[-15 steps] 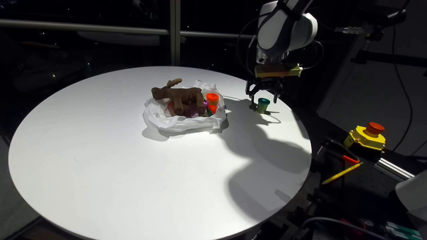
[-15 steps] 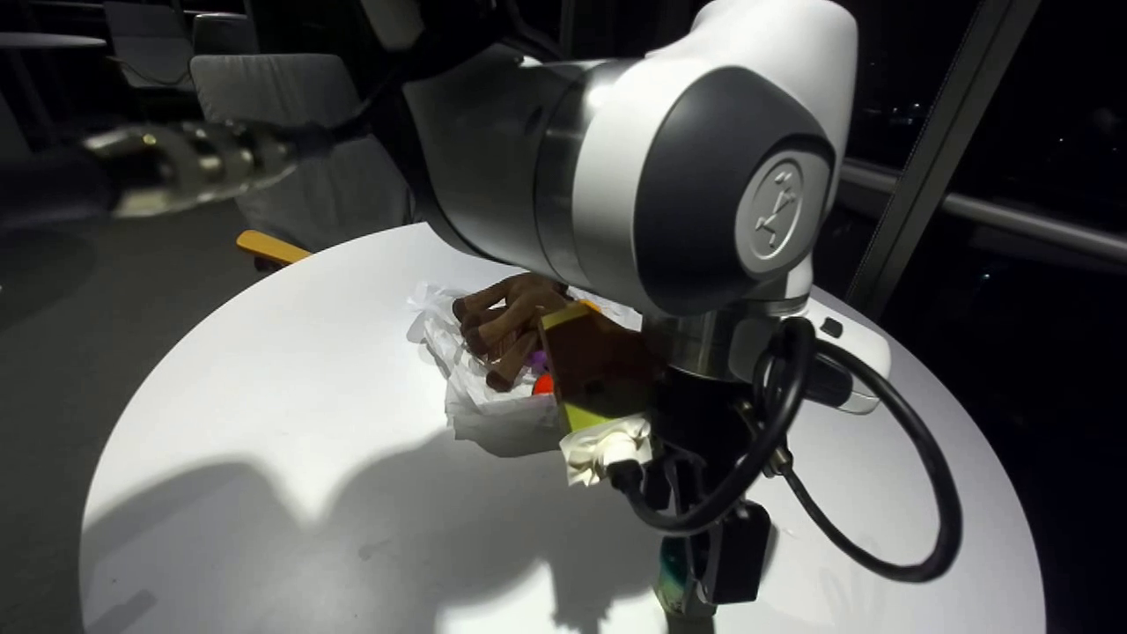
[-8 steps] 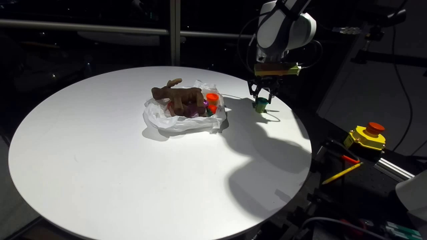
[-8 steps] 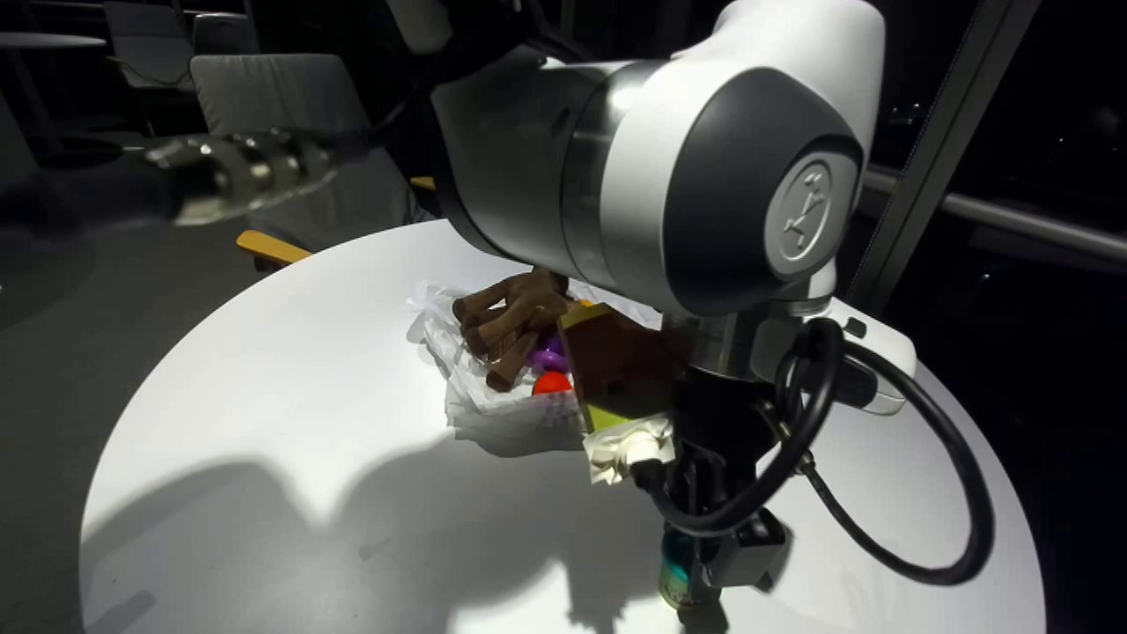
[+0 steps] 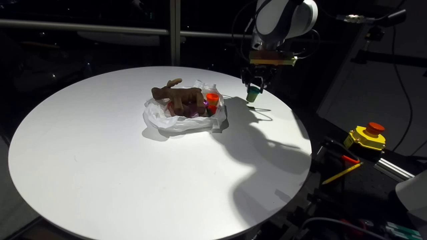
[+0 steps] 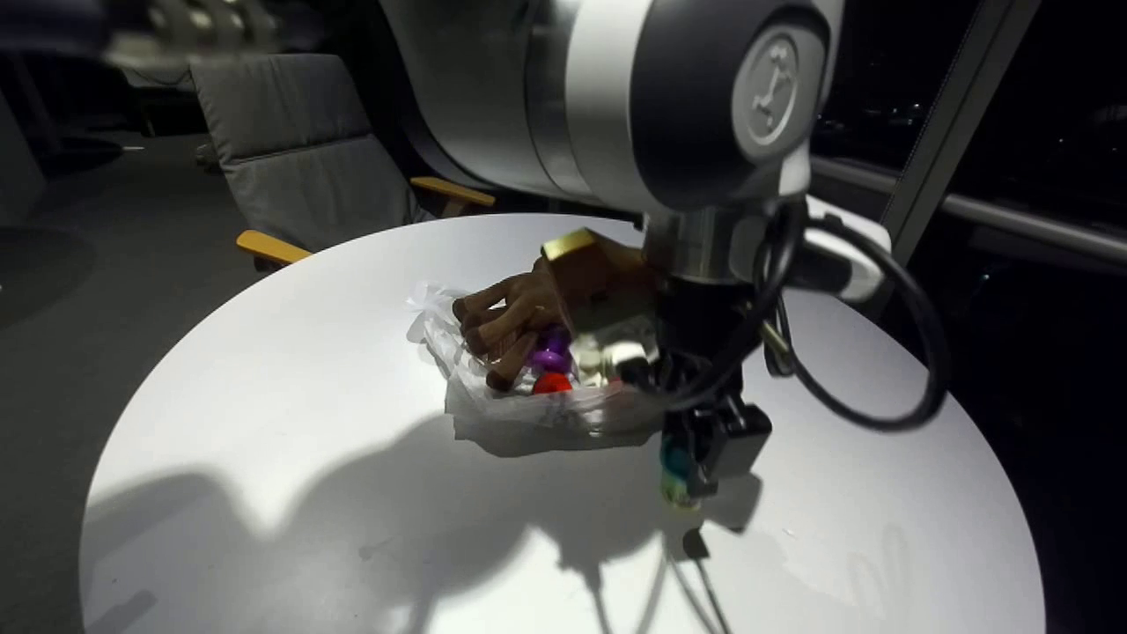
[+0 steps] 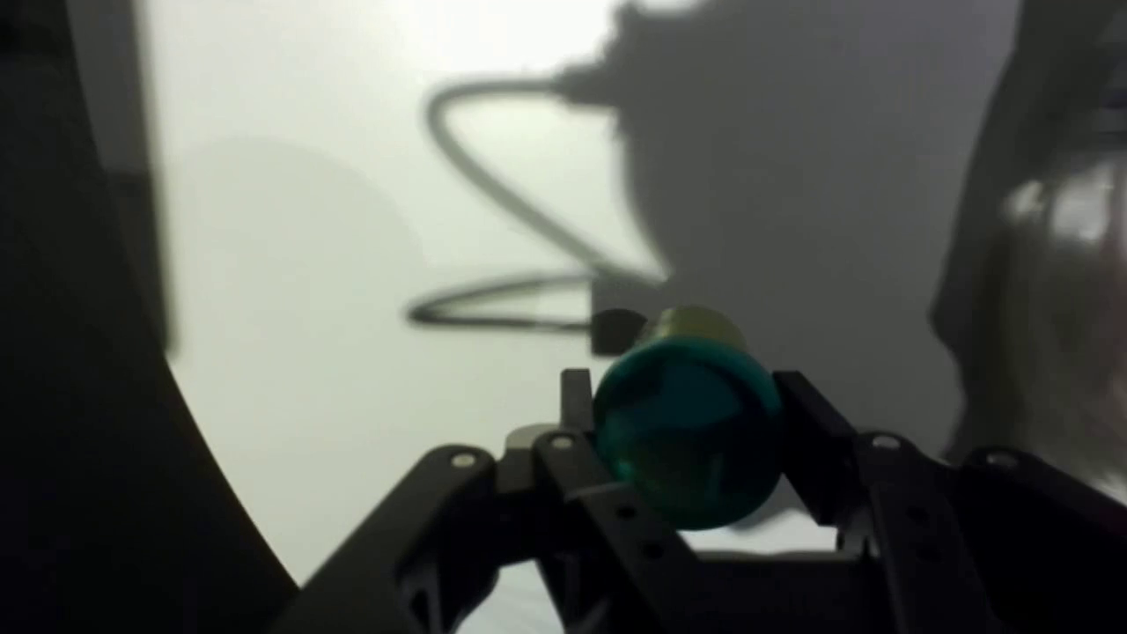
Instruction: Put all the objects on the table in the white plastic bag
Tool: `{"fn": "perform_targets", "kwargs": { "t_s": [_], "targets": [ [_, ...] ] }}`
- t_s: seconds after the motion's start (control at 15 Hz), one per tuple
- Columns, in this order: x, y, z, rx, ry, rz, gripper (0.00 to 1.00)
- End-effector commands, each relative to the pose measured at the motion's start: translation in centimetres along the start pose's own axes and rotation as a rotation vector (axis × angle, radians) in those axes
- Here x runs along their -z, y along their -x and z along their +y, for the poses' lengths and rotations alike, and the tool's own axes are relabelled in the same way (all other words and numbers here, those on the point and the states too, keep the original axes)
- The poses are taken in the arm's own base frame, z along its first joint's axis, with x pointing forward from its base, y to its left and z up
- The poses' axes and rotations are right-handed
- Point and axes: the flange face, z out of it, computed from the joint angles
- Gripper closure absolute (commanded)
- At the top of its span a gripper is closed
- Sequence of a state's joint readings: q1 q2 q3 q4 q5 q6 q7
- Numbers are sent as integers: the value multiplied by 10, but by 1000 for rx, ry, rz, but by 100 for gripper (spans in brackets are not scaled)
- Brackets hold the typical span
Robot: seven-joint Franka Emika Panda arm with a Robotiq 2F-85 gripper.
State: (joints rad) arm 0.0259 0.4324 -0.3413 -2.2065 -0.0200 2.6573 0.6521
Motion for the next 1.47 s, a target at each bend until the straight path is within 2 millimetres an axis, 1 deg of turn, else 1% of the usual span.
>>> {"fn": "perform_targets", "kwargs": {
  "t_s": [0.0,0.07,0.13,0.2,0.27,0.33,0.47,0.6,0.8,1.0,1.13,1.27,1.4],
  "targets": [
    [74,19,-37,85,-109,112,72],
    [86,21,-54,117,-143,132,72],
    [98,25,-63,134,-173,144,72],
    [96,25,-89,135,-213,141,72],
    [99,29,-102,146,-239,135,72],
    [97,29,-118,155,-254,119,72],
    [94,32,-141,173,-282,90,72],
    [85,33,-161,196,-288,64,72],
    [71,27,-177,215,-261,65,72],
    [60,17,-181,212,-236,70,72],
    [53,14,-183,213,-211,72,72],
    [44,15,-185,228,-181,62,72],
    [34,23,-188,254,-145,26,72]
  ]
}}
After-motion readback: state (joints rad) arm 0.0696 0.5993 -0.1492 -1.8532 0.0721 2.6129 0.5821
